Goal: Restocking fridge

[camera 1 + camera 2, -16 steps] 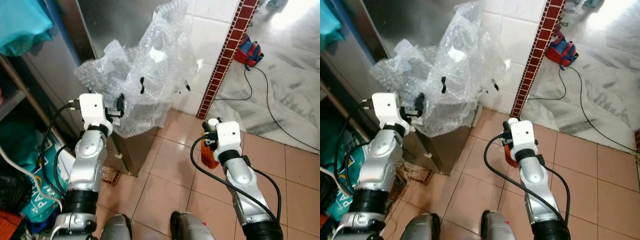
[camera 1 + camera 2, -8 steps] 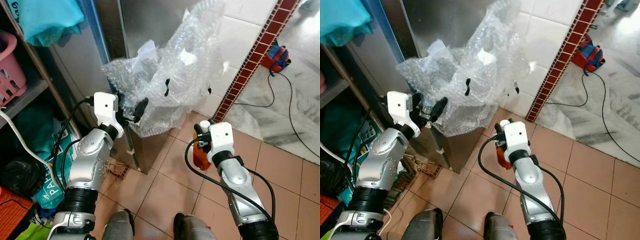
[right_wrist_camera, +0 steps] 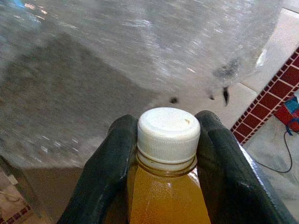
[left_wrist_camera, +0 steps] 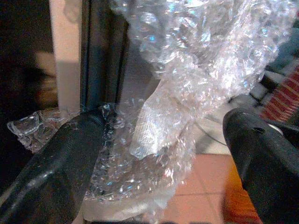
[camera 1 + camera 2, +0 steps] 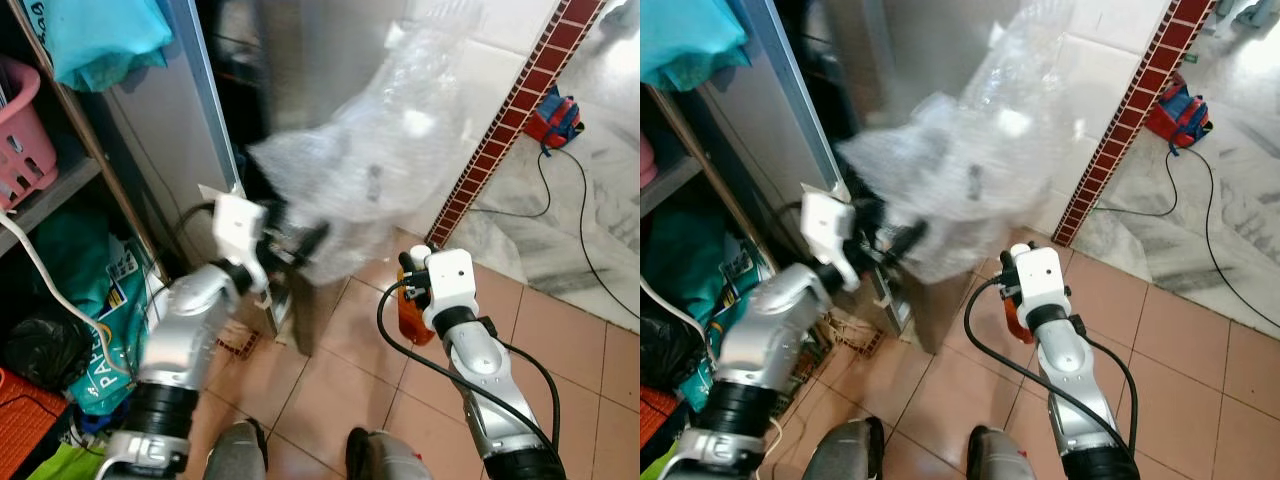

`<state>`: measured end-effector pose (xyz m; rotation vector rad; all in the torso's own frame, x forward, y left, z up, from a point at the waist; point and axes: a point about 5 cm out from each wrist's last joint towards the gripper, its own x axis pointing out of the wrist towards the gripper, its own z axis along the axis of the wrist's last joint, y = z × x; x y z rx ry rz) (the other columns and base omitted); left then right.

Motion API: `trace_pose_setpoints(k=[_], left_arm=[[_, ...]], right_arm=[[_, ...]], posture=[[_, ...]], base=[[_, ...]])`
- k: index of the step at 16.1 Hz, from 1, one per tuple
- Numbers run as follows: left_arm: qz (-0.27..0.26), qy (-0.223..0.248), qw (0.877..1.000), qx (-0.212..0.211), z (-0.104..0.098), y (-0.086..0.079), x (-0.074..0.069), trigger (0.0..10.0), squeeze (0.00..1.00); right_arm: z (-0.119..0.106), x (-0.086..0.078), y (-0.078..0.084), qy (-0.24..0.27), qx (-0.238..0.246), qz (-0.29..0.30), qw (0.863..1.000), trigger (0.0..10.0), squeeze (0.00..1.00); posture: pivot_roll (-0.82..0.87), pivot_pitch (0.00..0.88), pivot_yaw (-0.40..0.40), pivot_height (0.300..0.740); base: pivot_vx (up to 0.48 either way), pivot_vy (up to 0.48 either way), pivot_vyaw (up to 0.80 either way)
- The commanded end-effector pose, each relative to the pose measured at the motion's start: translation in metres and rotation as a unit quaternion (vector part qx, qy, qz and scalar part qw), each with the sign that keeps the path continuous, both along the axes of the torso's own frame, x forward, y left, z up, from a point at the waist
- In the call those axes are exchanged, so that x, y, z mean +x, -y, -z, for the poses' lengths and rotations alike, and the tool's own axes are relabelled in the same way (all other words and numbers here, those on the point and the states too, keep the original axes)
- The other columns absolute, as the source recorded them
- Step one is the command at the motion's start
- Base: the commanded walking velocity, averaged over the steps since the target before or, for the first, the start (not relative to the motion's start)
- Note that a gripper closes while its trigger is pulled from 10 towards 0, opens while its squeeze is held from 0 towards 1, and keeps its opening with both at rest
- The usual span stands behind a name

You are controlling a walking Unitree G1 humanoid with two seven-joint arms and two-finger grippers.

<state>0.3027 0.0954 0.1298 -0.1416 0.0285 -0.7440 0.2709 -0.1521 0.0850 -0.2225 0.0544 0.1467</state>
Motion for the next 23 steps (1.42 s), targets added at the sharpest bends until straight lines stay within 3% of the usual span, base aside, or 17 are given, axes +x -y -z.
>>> trace_pose_setpoints(k=[1, 2, 4, 10, 13, 16, 23], left_arm=[[0.0, -0.03, 0.999, 0.019, 0.013, 0.003, -0.003, 10.0, 0.0], [-0.011, -0.029, 0.999, 0.025, 0.013, 0.003, -0.002, 10.0, 0.0], [-0.018, -0.016, 0.999, 0.024, 0.01, 0.003, 0.001, 10.0, 0.0], [-0.004, -0.005, 1.0, 0.021, 0.011, 0.01, -0.002, 10.0, 0.0], [-0.003, -0.001, 1.0, 0.026, 0.012, 0.013, -0.003, 10.0, 0.0], [-0.003, 0.002, 0.999, 0.032, 0.014, 0.02, -0.004, 10.0, 0.0], [-0.028, 0.029, 0.995, 0.086, 0.018, 0.028, 0.001, 10.0, 0.0]], right_arm=[[-0.012, 0.0, 0.006, 0.033, -0.021, 0.024, 0.999, 10.0, 0.0], [-0.011, -0.001, 0.015, 0.036, -0.046, 0.062, 0.996, 10.0, 0.0], [-0.01, -0.003, 0.022, 0.033, -0.053, 0.087, 0.994, 10.0, 0.0], [-0.011, -0.001, 0.02, 0.039, -0.062, 0.095, 0.993, 10.0, 0.0], [-0.011, -0.002, 0.027, 0.043, -0.086, 0.119, 0.988, 10.0, 0.0], [-0.005, -0.006, 0.037, 0.024, -0.102, 0.152, 0.983, 10.0, 0.0], [-0.003, -0.008, 0.037, 0.019, -0.108, 0.166, 0.98, 10.0, 0.0]], posture=[[0.06, 0.139, -0.008, 0.74], [0.05, 0.138, -0.008, 0.74], [0.05, 0.138, -0.008, 0.74], [0.06, 0.132, -0.006, 0.74], [0.06, 0.13, -0.005, 0.74], [0.05, 0.129, -0.002, 0.74], [0.06, 0.124, -0.002, 0.74]], base=[[0.0, 0.0, 0.0], [0.0, 0.0, 0.0], [0.0, 0.0, -0.39], [0.292, 0.0, -0.7], [0.401, 0.0, -0.48], [0.401, 0.0, 0.0], [0.159, 0.0, 0.0]])
